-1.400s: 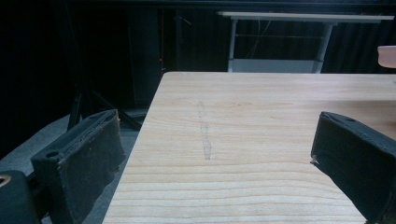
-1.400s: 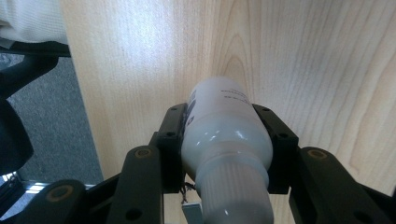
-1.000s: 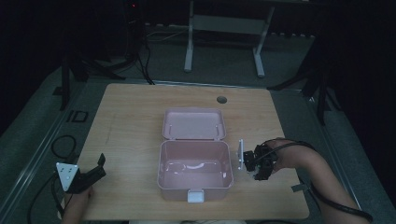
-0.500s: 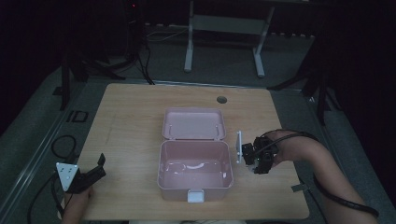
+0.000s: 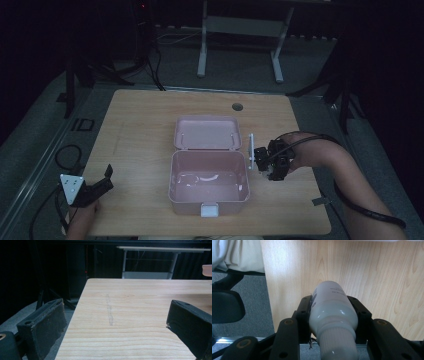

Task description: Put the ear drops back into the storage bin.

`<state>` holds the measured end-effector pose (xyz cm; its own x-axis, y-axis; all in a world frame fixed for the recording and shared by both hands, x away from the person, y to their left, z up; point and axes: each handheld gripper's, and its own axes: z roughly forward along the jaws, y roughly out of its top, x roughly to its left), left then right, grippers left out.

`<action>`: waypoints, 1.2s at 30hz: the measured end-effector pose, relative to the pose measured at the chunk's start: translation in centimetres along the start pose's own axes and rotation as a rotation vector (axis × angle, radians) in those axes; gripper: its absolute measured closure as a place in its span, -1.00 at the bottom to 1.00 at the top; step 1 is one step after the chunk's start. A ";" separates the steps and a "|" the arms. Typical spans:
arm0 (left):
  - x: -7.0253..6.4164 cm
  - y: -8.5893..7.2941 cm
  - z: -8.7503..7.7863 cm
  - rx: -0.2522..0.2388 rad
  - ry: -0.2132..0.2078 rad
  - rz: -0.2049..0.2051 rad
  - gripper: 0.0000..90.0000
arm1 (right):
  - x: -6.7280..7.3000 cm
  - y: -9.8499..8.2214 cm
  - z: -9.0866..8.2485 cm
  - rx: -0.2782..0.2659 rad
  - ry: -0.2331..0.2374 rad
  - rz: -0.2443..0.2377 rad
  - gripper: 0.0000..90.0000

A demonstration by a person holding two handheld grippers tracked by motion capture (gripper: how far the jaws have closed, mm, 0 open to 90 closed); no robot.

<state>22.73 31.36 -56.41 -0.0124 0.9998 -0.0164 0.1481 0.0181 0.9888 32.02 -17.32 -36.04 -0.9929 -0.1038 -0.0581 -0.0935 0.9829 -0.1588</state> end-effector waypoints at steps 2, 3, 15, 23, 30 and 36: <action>0.0 0.0 0.0 0.000 0.000 0.001 -0.95 | -0.1 0.3 -0.1 -0.009 -0.002 -0.002 0.31; 0.0 0.0 0.0 0.001 0.000 0.001 -0.95 | -0.1 0.5 -0.2 -0.008 -0.003 -0.005 0.31; 0.0 0.0 0.0 -0.001 -0.001 0.000 -0.95 | 0.0 3.4 -1.1 -0.022 -0.004 -0.054 0.31; 0.0 0.0 0.0 -0.001 -0.003 0.000 -0.95 | 0.0 5.5 -1.1 -0.023 0.000 -0.090 0.31; 0.0 0.0 0.0 -0.002 -0.004 -0.001 -0.95 | 0.0 7.2 -0.8 -0.016 0.006 -0.125 0.31; 0.0 0.0 0.0 -0.003 -0.006 -0.003 -0.95 | 0.0 8.7 -0.4 -0.013 0.014 -0.152 0.31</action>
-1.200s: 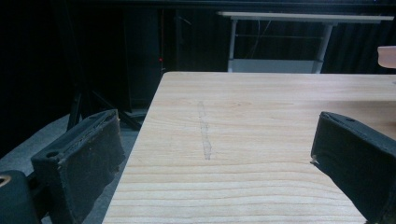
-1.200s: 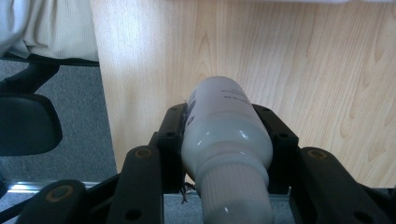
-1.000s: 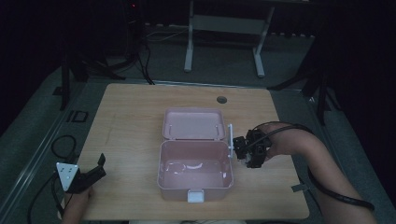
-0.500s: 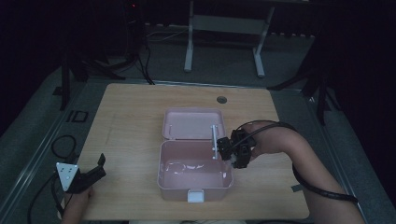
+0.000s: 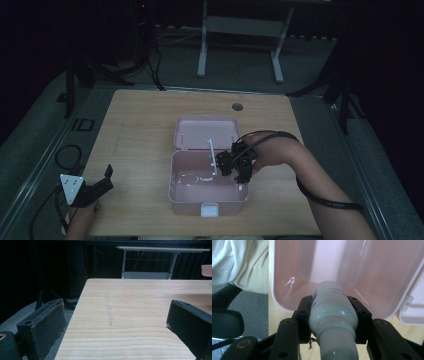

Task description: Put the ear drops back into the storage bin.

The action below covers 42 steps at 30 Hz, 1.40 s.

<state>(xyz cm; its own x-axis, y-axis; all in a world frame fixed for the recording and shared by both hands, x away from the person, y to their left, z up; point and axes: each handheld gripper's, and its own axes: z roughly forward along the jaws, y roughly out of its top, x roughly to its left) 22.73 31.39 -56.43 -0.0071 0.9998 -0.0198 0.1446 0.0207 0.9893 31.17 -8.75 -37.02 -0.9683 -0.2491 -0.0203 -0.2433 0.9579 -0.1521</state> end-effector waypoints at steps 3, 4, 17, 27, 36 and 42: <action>0.0 0.0 0.0 0.000 0.000 0.001 -0.95 | 0.0 0.5 0.5 0.001 0.009 -0.012 0.31; 0.0 0.0 0.0 0.001 0.000 0.000 -0.95 | 0.0 0.6 0.7 0.000 0.014 -0.016 0.31; 0.0 0.0 0.0 0.003 0.001 0.002 -0.95 | 0.1 1.4 4.0 0.016 0.066 -0.034 0.31; 0.0 0.0 0.0 0.004 0.000 0.003 -0.95 | 0.0 2.3 6.7 0.034 0.093 -0.055 0.31; 0.0 0.0 0.0 0.003 0.000 0.001 -0.95 | -0.4 3.0 9.0 0.040 0.115 -0.071 0.31; 0.0 0.0 0.0 0.005 -0.001 0.003 -0.95 | -0.7 3.0 10.1 0.079 0.119 -0.060 0.31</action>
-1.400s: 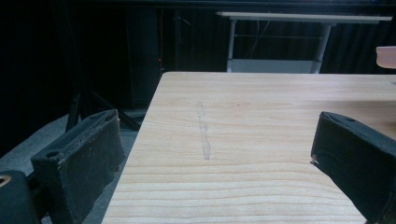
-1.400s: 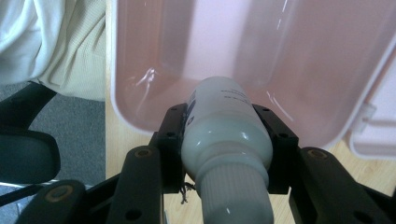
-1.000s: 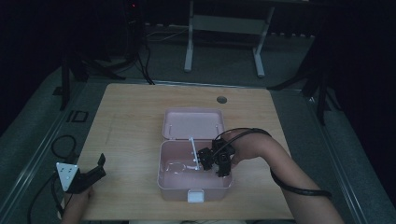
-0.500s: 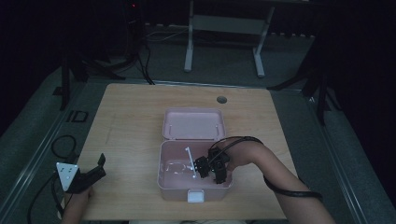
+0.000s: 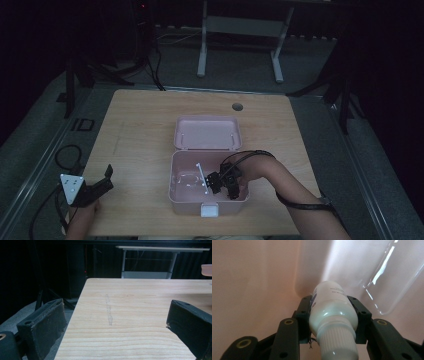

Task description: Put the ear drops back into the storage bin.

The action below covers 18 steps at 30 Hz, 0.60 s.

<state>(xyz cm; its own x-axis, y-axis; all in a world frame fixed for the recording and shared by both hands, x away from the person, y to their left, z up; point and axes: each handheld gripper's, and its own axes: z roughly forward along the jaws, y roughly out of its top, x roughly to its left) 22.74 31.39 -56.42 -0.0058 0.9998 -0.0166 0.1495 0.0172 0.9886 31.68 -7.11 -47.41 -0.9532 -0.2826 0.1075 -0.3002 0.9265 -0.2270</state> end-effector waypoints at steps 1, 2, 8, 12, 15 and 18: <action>0.0 0.0 0.0 0.000 0.000 0.001 -0.95 | -0.1 0.0 0.2 0.002 -0.004 0.006 0.31; 0.0 0.0 0.0 0.000 0.000 0.001 -0.95 | -0.1 0.0 0.3 0.005 -0.009 0.007 0.31; 0.0 0.0 0.0 -0.001 0.000 0.001 -0.95 | -0.4 0.0 0.8 0.005 -0.008 0.017 0.31; 0.0 0.0 0.0 0.000 0.001 0.001 -0.95 | -0.6 -0.1 1.3 0.002 -0.034 0.037 0.31; 0.0 0.0 0.0 0.000 0.001 0.002 -0.95 | -0.5 -0.1 1.5 -0.005 -0.030 0.036 0.31; 0.0 0.0 0.0 0.000 0.001 0.002 -0.95 | -0.5 0.0 1.5 -0.001 -0.029 0.038 0.30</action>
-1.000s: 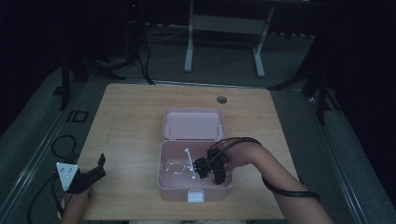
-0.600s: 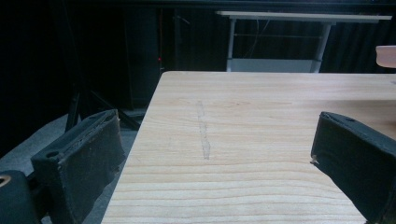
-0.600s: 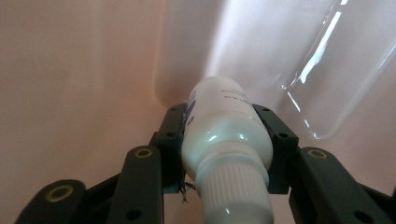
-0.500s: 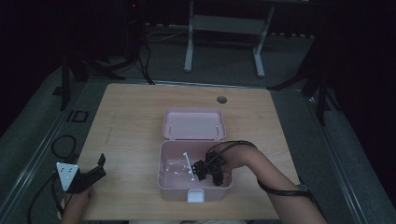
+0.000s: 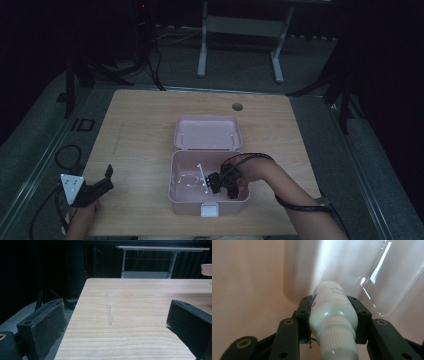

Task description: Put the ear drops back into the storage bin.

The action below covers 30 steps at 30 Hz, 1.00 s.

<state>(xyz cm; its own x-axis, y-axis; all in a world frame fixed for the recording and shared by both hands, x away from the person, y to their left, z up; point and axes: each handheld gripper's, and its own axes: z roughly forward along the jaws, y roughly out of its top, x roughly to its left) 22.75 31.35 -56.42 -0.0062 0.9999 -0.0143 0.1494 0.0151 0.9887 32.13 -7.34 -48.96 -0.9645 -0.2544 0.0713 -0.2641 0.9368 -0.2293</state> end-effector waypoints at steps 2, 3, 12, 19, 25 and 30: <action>0.0 0.0 0.0 0.000 0.000 0.000 -0.95 | 0.0 0.0 0.0 0.000 0.008 0.006 0.30; 0.0 0.0 0.0 0.000 0.000 0.000 -0.95 | -0.1 0.0 0.0 0.001 0.012 0.010 0.29; 0.0 0.0 0.0 0.002 0.000 0.002 -0.95 | -0.1 -0.2 -0.4 -0.012 0.014 0.014 0.25; 0.0 0.0 0.0 0.002 0.000 0.002 -0.95 | 0.4 -0.5 -1.7 -0.031 0.002 0.011 0.24; 0.0 0.0 0.0 0.002 0.001 0.002 -0.95 | 0.9 -1.1 -3.7 -0.077 -0.005 0.016 0.20; 0.0 0.0 0.0 0.001 0.001 0.003 -0.95 | 1.4 -1.7 -4.9 -0.085 -0.022 0.026 0.15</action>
<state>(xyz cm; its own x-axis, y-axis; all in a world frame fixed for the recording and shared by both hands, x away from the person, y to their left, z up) 22.75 31.33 -56.42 -0.0065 0.9999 -0.0116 0.1505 0.0125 0.9885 31.30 -8.11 -43.72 -0.9712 -0.2343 0.0444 -0.2383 0.9600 -0.1471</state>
